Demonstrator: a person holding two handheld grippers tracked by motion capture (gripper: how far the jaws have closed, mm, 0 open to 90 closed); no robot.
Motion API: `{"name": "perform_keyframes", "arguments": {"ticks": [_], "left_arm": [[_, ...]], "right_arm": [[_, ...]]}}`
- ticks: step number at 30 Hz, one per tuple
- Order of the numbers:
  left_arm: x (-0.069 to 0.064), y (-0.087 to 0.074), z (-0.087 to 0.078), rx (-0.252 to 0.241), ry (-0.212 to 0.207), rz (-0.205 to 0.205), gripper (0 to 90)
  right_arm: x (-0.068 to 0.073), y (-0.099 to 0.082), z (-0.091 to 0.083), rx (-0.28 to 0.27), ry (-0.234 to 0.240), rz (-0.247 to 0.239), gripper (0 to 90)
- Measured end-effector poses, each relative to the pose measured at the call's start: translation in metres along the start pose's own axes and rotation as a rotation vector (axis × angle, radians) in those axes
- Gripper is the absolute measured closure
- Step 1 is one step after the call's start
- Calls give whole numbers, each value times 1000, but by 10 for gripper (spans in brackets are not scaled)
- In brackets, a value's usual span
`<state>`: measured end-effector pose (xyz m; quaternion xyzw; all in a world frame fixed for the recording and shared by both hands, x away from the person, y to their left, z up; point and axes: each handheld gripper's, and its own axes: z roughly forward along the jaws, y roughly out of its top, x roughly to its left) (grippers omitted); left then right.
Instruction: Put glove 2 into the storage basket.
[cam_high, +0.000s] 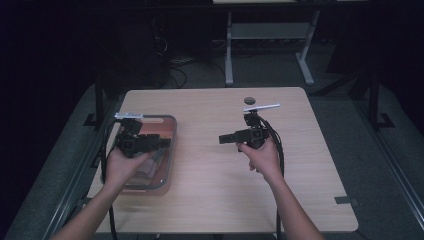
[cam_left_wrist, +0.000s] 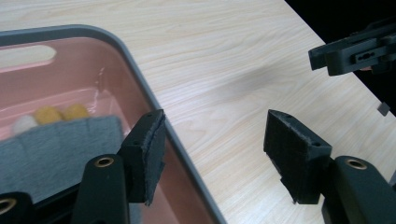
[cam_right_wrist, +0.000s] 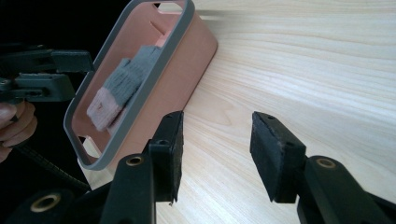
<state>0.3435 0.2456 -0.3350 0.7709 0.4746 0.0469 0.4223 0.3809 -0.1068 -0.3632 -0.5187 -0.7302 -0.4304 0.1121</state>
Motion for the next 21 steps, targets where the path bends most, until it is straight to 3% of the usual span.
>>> {"name": "perform_keyframes", "arguments": {"ticks": [21], "left_arm": [[-28, 8, 21, 4, -78, 28, 330]], "right_arm": [[-28, -17, -23, -7, -41, 32, 485]]}}
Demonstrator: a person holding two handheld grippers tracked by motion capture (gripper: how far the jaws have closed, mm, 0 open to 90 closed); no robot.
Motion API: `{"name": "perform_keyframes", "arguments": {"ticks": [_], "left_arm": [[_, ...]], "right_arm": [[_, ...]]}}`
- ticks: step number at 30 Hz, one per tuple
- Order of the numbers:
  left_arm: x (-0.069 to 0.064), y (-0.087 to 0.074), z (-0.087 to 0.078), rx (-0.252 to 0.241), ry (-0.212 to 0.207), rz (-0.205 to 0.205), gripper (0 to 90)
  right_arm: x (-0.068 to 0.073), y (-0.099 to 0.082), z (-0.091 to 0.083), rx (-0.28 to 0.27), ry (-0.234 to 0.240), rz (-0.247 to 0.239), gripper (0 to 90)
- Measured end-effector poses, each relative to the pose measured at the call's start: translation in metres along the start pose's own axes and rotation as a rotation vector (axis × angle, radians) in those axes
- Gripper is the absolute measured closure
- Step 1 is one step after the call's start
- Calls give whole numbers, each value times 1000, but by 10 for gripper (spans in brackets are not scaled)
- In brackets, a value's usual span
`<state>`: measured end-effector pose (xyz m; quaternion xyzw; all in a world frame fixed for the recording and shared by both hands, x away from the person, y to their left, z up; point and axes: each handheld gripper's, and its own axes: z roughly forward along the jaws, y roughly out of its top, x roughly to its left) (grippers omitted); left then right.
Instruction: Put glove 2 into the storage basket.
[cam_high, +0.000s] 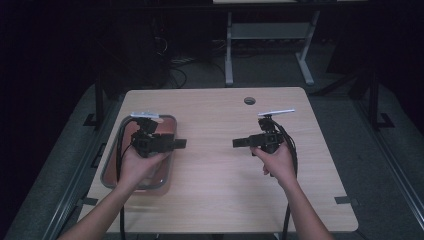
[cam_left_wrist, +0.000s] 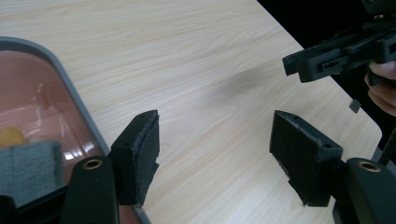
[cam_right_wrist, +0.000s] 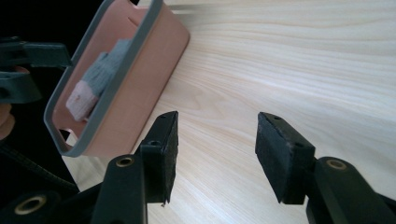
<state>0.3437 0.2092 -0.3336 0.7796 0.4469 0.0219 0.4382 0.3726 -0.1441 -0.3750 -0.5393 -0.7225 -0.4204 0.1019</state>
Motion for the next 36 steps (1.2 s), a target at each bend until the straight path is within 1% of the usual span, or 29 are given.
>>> {"name": "perform_keyframes", "arguments": {"ticks": [3, 5, 7, 9, 11, 13, 16, 19, 22, 23, 25, 26, 27, 28, 29, 30, 33, 34, 36], "left_arm": [[-4, 0, 1, -1, -3, 8, 325], [-6, 1, 3, -1, -10, 13, 321], [-8, 1, 5, 2, -18, 13, 316], [-10, 1, 7, 8, -22, 23, 312], [-12, 1, 9, 7, -28, 22, 311], [-13, 2, 10, 8, -30, 26, 310], [-16, 1, 12, 13, -34, 29, 304], [-19, 1, 14, 29, -39, 43, 298], [-23, 0, 17, 30, -50, 52, 297], [-24, 0, 18, 31, -50, 57, 296], [-27, -1, 20, 36, -56, 62, 295], [-28, -1, 21, 36, -59, 64, 293], [-29, -1, 22, 37, -61, 68, 293], [-30, -2, 23, 39, -64, 71, 293], [-32, -3, 25, 40, -68, 70, 293], [-33, -3, 26, 43, -70, 77, 293], [-36, -5, 30, 48, -78, 82, 293], [-37, -6, 31, 52, -79, 93, 293], [-40, -7, 33, 55, -85, 96, 293]], "right_arm": [[-6, -3, -2, 4, -16, 0, 477], [-9, -5, -5, -3, -19, 8, 477], [-13, -7, -6, -8, -23, 1, 473], [-15, -9, -9, -3, -26, 16, 470], [-20, -11, -11, -7, -32, 17, 466], [-21, -12, -12, -10, -33, 20, 465], [-27, -15, -15, -6, -43, 25, 457], [-29, -18, -16, -4, -46, 18, 454], [-33, -21, -18, 3, -53, 29, 449], [-35, -23, -18, 2, -56, 22, 448], [-38, -26, -20, 4, -58, 28, 446], [-40, -27, -22, 6, -60, 39, 445], [-41, -28, -23, 5, -62, 39, 445], [-43, -29, -23, 6, -70, 27, 443], [-44, -30, -25, 6, -72, 37, 443], [-45, -31, -26, -2, -71, 28, 442], [-48, -34, -29, -1, -75, 34, 437], [-50, -35, -30, -3, -77, 34, 436], [-52, -37, -31, -1, -82, 42, 434]]}}
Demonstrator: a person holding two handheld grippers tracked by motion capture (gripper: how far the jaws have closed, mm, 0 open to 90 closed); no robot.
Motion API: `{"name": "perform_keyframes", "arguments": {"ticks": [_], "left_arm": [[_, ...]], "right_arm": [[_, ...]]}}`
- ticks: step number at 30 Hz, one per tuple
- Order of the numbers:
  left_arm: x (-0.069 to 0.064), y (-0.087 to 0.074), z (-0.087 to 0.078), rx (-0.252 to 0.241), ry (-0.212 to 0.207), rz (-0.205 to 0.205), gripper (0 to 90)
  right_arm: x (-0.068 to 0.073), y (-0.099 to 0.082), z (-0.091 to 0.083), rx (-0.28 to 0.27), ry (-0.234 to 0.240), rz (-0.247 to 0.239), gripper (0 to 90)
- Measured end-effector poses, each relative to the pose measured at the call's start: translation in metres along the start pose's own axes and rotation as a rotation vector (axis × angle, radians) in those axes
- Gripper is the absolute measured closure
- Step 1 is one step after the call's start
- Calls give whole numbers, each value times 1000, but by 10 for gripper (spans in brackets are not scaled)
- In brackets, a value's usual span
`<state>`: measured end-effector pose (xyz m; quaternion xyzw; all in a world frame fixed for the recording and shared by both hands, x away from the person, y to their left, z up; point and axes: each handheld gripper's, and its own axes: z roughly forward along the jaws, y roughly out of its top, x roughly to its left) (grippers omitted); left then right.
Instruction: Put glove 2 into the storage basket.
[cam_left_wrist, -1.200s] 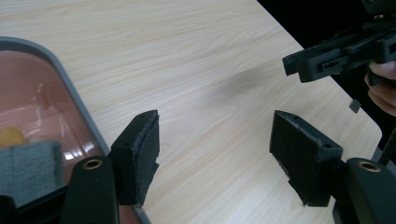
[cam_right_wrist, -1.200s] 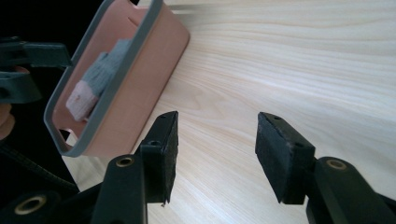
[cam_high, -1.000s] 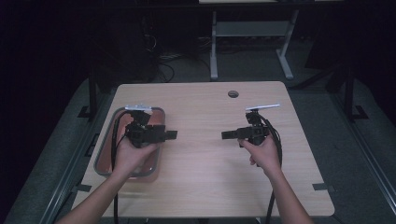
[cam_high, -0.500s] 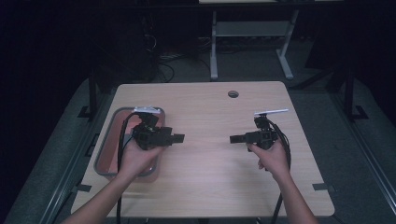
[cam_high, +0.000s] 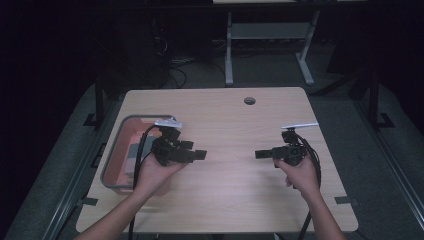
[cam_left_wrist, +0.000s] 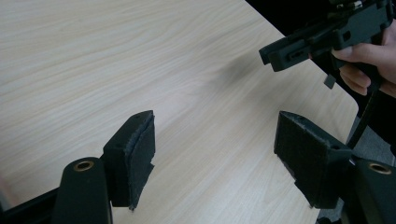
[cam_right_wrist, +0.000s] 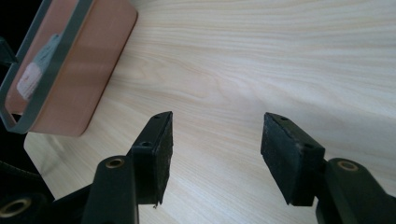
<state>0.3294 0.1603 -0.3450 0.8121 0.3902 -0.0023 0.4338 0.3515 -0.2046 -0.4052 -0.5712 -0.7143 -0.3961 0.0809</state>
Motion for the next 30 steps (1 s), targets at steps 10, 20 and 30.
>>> {"name": "perform_keyframes", "arguments": {"ticks": [10, 20, 30], "left_arm": [[-11, -6, 11, 16, -17, 30, 289], [-19, -14, 25, 30, -43, 47, 288], [-26, -25, 36, 42, -63, 50, 283]], "right_arm": [[-16, -11, -5, 4, -14, 14, 428], [-34, -24, -10, 0, -33, 40, 425], [-47, -36, -15, 3, -43, 46, 423]]}}
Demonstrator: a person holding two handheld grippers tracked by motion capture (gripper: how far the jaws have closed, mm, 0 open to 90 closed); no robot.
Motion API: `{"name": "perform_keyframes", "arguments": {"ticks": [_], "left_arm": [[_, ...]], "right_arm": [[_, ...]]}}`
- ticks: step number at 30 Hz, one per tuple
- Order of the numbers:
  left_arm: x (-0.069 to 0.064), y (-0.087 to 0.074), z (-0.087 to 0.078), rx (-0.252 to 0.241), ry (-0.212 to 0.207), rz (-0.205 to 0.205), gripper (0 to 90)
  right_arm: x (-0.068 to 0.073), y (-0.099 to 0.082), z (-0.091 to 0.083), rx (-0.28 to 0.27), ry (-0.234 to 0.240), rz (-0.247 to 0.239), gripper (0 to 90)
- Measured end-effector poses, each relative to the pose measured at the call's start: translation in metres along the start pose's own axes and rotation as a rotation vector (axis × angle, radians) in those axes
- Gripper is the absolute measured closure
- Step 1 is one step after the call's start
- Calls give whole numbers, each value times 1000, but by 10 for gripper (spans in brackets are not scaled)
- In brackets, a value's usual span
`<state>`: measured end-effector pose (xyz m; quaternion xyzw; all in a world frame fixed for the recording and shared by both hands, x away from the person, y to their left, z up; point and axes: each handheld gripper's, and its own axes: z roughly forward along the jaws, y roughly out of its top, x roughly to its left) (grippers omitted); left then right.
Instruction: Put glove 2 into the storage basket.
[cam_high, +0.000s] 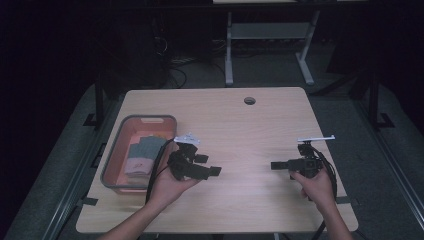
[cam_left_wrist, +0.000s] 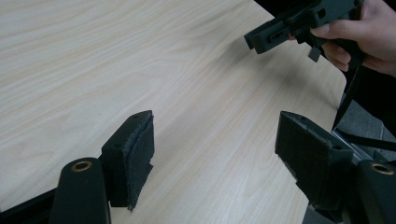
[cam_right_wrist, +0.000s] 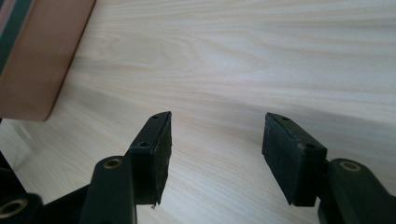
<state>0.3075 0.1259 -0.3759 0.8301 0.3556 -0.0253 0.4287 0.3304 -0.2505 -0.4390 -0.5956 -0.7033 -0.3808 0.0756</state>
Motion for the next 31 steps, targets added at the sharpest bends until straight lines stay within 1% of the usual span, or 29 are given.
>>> {"name": "perform_keyframes", "arguments": {"ticks": [1, 2, 5, 6, 8, 10, 13, 17, 18, 20, 23, 25, 28, 30, 31], "left_arm": [[0, -1, 1, 3, -12, -4, 283], [0, -3, 3, 13, -18, -5, 283], [-1, -8, 9, 20, -29, -11, 283], [-2, -9, 10, 22, -28, -9, 282], [-3, -12, 13, 28, -32, -3, 282], [-5, -14, 15, 29, -31, 2, 282], [-7, -17, 18, 31, -38, 9, 280], [-9, -22, 20, 22, -41, 13, 279], [-10, -24, 21, 20, -40, 13, 279], [-11, -28, 21, 17, -44, 16, 279], [-12, -34, 23, 18, -51, 17, 276], [-14, -40, 24, 13, -63, 13, 276], [-19, -48, 24, -3, -70, 22, 275], [-22, -54, 24, -14, -76, 31, 273], [-24, -57, 24, -19, -77, 31, 272]], "right_arm": [[-2, -1, -1, 1, -4, -8, 423], [-2, -3, -2, -1, -6, -4, 423], [-5, -8, -4, -1, -17, -13, 423], [-5, -10, -5, 0, -19, -8, 423], [-7, -13, -6, 0, -20, -20, 422], [-8, -16, -7, -2, -20, -16, 422], [-10, -21, -8, -1, -20, -24, 420], [-12, -29, -7, -9, -22, -28, 415], [-13, -31, -8, -6, -23, -35, 412], [-12, -35, -9, -16, -32, -48, 404], [-11, -42, -10, -31, -28, -55, 400], [-9, -47, -9, -34, -29, -61, 396], [-6, -54, -9, -61, -31, -69, 395], [-4, -58, -8, -68, -23, -87, 392], [-1, -60, -6, -63, -29, -93, 386]]}}
